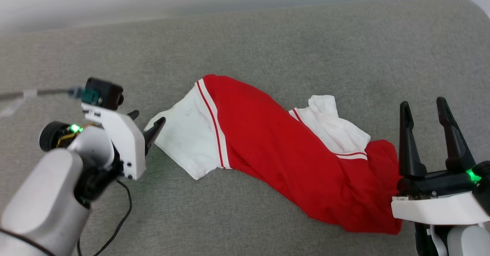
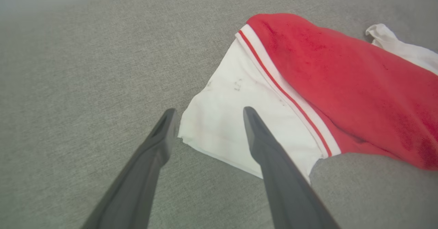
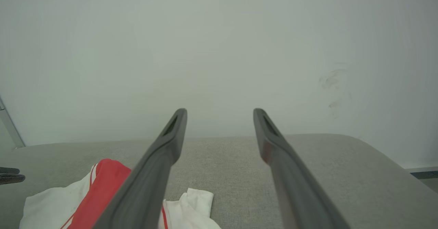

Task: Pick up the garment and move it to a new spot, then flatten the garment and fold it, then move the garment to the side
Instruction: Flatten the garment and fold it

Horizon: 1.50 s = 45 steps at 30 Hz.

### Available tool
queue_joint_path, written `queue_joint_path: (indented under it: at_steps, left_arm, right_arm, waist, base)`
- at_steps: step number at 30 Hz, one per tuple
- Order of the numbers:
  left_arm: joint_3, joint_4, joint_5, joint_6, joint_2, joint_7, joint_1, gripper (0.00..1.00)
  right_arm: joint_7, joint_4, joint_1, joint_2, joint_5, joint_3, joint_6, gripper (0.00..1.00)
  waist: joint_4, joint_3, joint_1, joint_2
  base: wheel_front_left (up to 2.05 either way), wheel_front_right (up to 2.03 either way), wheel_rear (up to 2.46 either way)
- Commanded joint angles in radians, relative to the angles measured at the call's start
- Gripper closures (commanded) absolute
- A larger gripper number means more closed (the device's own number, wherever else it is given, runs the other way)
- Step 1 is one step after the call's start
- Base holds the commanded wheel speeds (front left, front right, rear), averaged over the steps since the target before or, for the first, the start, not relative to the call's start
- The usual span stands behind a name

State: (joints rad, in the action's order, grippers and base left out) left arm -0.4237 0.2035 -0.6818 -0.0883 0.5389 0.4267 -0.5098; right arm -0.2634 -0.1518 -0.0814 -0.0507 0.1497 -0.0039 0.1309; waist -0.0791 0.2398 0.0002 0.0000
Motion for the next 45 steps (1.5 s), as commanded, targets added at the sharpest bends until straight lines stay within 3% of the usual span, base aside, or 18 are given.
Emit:
queue_joint_path:
  at_steps: [1,7,12,16,17,18,19,29,38,44,45]
  left_arm:
    - [-0.006,0.015,-0.018,-0.007,0.002,0.045,-0.033,0.00]
    - [-0.047,0.095,-0.098,-0.028,0.039,0.295,-0.178,0.00]
    - [-0.098,0.147,-0.092,-0.034,0.059,0.398,-0.232,0.00]
    - [-0.145,0.175,-0.071,-0.037,0.071,0.422,-0.225,0.00]
    - [-0.150,0.181,-0.082,-0.038,0.066,0.426,-0.210,0.05]
    - [-0.156,0.185,-0.091,-0.039,0.063,0.430,-0.195,0.65]
    - [-0.164,0.186,-0.102,-0.040,0.061,0.434,-0.181,1.00]
    - [-0.118,0.119,-0.134,-0.031,0.124,0.288,-0.072,1.00]
    - [-0.081,-0.086,-0.186,0.030,0.202,0.222,0.178,1.00]
    - [-0.102,-0.212,-0.193,0.076,0.187,0.189,0.313,0.98]
    - [-0.102,-0.224,-0.188,0.083,0.177,0.171,0.320,0.18]
  right_arm:
    - [-0.002,0.003,-0.013,0.001,0.005,0.004,0.000,0.00]
    - [-0.002,0.003,-0.031,0.001,0.020,0.007,0.000,0.00]
    - [-0.002,0.004,-0.042,0.001,0.027,0.007,0.000,0.00]
    - [-0.002,0.006,-0.047,0.001,0.035,0.010,0.000,0.00]
    - [-0.002,0.006,-0.047,0.001,0.035,0.011,0.000,0.00]
    - [-0.002,0.007,-0.046,0.001,0.036,0.011,0.000,0.00]
    - [-0.002,0.007,-0.046,0.001,0.037,0.010,0.000,0.00]
    - [-0.002,0.028,-0.021,0.001,0.010,-0.016,0.000,0.00]
    - [-0.002,0.050,0.008,0.001,-0.012,-0.029,0.000,0.00]
    - [-0.002,0.068,0.024,0.001,-0.024,-0.034,0.000,0.00]
    - [-0.002,0.072,0.025,0.001,-0.026,-0.034,0.000,0.00]
  waist:
    - [-0.015,0.025,-0.0002,0.0000]
    - [-0.042,0.076,-0.0002,0.0000]
    - [-0.062,0.106,-0.0002,0.0000]
    - [-0.071,0.117,-0.0002,0.0000]
    - [-0.072,0.118,-0.0002,0.0000]
    - [-0.072,0.119,-0.0002,0.0000]
    - [-0.072,0.119,-0.0002,0.0000]
    - [-0.017,0.057,-0.0002,0.0000]
    - [0.056,-0.021,-0.0002,0.0000]
    - [0.080,-0.042,-0.0002,0.0000]
    - [0.082,-0.045,-0.0002,0.0000]
  base:
    - [0.00,0.00,0.00]
    - [0.00,0.00,0.00]
    - [0.00,0.00,0.00]
    - [0.00,0.00,0.00]
    - [0.00,0.00,0.00]
    - [0.00,0.00,0.00]
    - [0.00,0.00,0.00]
    - [0.00,0.00,0.00]
    - [0.00,0.00,0.00]
    - [0.00,0.00,0.00]
    - [0.00,0.00,0.00]
